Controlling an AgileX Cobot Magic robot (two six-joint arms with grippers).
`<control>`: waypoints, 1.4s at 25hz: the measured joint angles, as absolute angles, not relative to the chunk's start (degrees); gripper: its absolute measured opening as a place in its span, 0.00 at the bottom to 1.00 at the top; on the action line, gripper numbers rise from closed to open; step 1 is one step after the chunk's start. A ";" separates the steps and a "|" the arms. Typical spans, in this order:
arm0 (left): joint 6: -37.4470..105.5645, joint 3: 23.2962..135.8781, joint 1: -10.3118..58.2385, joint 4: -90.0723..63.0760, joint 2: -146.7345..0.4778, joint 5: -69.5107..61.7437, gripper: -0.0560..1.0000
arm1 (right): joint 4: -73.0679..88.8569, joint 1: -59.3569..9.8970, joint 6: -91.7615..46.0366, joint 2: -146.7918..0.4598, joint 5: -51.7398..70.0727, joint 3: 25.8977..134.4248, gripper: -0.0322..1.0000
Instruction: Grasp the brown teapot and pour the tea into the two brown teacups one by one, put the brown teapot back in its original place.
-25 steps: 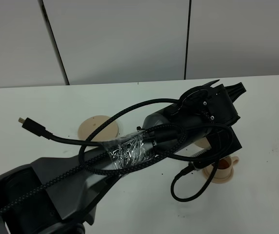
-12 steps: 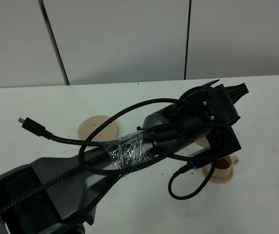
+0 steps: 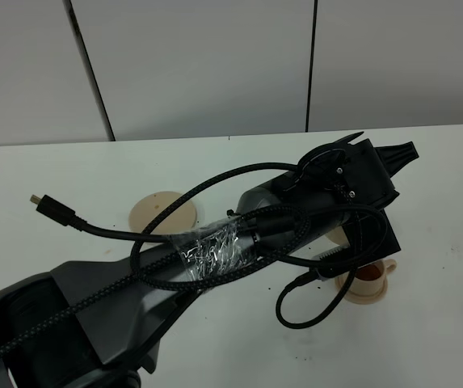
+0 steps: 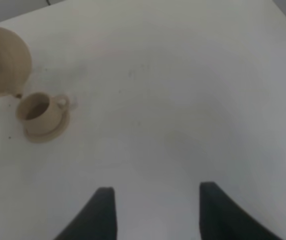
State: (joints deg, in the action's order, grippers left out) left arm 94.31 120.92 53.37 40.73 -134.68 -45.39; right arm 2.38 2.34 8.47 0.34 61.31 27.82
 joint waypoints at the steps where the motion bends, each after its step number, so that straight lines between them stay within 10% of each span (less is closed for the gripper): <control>1: 94.56 120.92 53.37 40.66 -134.68 -45.28 0.21 | 2.38 2.34 8.47 0.34 61.31 27.82 0.40; 35: 98.34 120.92 53.37 41.02 -136.47 -42.11 0.21 | 2.38 2.34 8.47 0.34 61.31 27.82 0.40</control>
